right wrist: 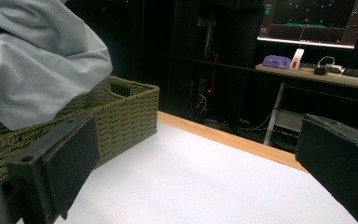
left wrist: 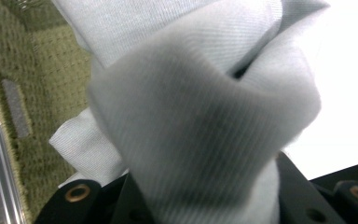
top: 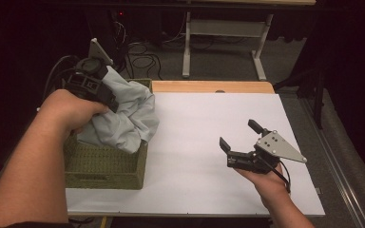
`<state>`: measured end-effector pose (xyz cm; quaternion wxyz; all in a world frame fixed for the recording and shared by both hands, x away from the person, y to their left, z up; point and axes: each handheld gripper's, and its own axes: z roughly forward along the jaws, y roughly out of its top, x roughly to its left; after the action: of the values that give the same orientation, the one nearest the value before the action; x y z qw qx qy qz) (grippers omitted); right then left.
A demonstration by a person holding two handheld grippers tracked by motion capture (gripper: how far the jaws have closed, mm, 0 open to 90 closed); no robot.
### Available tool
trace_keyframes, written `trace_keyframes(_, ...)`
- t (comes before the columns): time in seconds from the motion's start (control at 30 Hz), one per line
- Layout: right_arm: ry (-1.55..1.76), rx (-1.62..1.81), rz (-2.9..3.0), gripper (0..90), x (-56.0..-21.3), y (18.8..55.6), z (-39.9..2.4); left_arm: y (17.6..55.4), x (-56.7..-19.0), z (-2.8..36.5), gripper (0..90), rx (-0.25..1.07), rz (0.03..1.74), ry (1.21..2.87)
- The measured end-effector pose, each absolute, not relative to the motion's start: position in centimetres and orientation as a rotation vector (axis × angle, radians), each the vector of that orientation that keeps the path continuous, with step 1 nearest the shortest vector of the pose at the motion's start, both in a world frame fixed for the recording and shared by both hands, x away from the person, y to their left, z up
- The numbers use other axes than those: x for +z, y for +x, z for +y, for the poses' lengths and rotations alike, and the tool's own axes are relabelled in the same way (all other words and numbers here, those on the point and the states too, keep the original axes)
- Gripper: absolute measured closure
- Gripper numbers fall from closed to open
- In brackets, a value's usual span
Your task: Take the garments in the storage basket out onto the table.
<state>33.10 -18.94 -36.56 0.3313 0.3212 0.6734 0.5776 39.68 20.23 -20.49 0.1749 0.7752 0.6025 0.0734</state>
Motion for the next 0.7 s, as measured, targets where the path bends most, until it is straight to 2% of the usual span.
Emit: trace_keyframes(0.7, 0.835, 1.517, 1.753, 0.6, -36.4, 33.1, -19.1, 41.0, -20.8, 14.6, 75.0, 0.179, 1.620, 2.220)
